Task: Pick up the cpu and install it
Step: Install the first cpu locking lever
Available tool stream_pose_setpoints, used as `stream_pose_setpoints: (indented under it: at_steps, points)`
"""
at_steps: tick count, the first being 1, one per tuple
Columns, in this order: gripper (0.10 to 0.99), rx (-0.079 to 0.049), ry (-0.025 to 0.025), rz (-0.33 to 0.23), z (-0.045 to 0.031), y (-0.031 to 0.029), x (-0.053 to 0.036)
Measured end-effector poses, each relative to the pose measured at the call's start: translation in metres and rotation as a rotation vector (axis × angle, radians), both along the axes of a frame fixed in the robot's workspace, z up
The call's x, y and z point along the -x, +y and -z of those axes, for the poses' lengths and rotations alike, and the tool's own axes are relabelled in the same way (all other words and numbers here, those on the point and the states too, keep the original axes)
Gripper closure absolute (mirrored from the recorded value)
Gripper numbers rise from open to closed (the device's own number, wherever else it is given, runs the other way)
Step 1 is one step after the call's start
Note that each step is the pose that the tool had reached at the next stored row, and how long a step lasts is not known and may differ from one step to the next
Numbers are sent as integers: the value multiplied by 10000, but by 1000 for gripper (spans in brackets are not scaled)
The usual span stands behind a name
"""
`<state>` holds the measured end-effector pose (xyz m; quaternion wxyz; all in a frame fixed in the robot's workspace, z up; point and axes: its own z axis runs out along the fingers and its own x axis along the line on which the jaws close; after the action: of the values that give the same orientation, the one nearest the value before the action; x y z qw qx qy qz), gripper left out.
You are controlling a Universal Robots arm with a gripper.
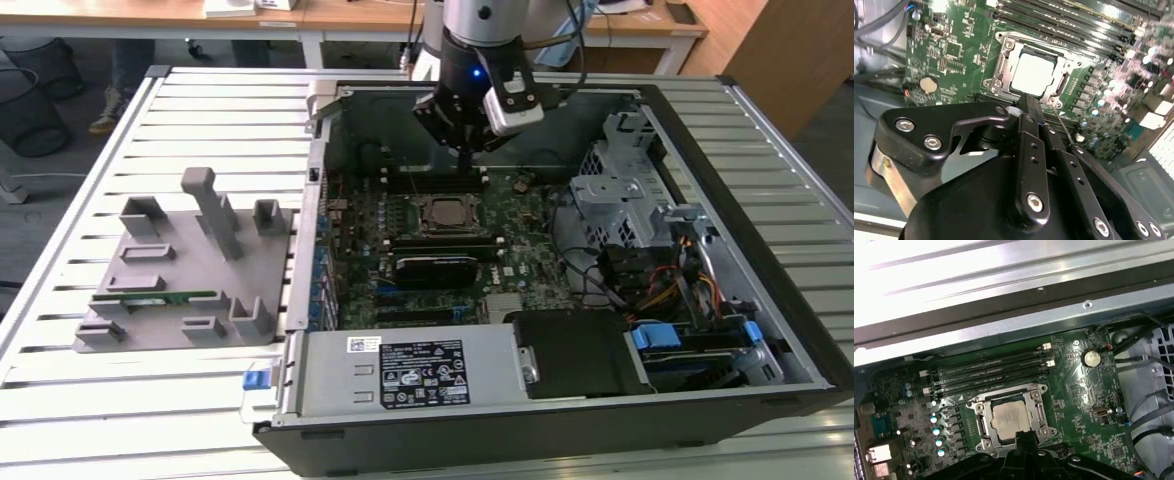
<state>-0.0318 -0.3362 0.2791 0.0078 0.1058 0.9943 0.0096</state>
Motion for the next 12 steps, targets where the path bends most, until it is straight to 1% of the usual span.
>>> stream_pose_setpoints:
  at_steps: [2,9,12]
  points:
    - [980,-1,0,-349,1,0,0]
    - [980,-1,0,-943,2,-1,-1]
    - [980,-1,0,-1407,3,-1,-1]
